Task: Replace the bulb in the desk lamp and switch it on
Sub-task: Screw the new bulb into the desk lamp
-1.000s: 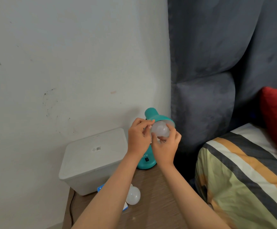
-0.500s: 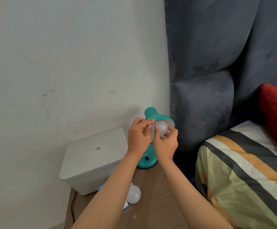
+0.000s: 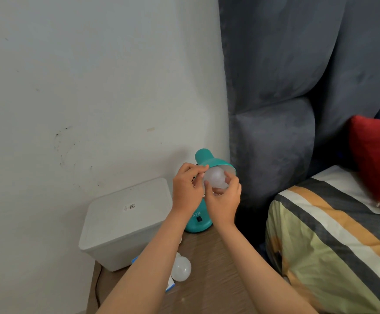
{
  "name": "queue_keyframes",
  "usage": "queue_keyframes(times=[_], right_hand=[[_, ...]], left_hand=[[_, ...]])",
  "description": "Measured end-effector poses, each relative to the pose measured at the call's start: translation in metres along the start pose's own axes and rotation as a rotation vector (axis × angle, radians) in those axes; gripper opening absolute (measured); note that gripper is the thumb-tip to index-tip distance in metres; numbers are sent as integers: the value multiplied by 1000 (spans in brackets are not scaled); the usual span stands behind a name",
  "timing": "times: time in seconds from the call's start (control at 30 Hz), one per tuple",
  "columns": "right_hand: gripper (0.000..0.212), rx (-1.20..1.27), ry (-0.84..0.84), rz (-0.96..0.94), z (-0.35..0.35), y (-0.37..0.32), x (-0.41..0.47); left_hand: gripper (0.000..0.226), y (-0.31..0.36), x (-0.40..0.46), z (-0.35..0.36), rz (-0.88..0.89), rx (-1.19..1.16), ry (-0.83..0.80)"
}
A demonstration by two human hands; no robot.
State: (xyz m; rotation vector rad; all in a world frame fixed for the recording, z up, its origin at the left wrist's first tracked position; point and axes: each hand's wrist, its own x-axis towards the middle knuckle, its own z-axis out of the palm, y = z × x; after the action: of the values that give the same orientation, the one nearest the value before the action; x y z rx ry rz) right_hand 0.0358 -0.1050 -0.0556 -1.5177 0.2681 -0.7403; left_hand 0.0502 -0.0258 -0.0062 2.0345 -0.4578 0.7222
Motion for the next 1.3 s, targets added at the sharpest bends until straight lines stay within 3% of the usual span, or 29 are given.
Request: queue_keyframes(times=[0.1, 0.3, 0.47, 0.6, 0.8, 0.97, 1.07, 1.3], right_hand=[[50, 8, 5, 84, -3, -2, 4], [59, 9, 2, 7, -3, -4, 4], [50, 11, 1, 79, -8, -2, 8], [59, 9, -11, -17, -8, -3, 6], [49, -6, -23, 50, -10, 1, 10], [51, -28, -45, -79, -8, -1, 6], [42, -48, -26, -46, -9, -3, 8], [46, -56, -23, -92, -8, 0, 6]], left_hand=[[22, 0, 1, 0, -5, 4, -3], [24, 1, 0, 1, -19, -13, -2], [22, 2, 1, 1, -7, 7, -1], [24, 3, 0, 1, -23, -5, -8], [23, 4, 1, 1, -12, 5, -4], [23, 3, -1, 1, -20, -1, -1], [23, 3, 1, 1, -16, 9, -6], [22, 2, 2, 0, -16, 12, -22]])
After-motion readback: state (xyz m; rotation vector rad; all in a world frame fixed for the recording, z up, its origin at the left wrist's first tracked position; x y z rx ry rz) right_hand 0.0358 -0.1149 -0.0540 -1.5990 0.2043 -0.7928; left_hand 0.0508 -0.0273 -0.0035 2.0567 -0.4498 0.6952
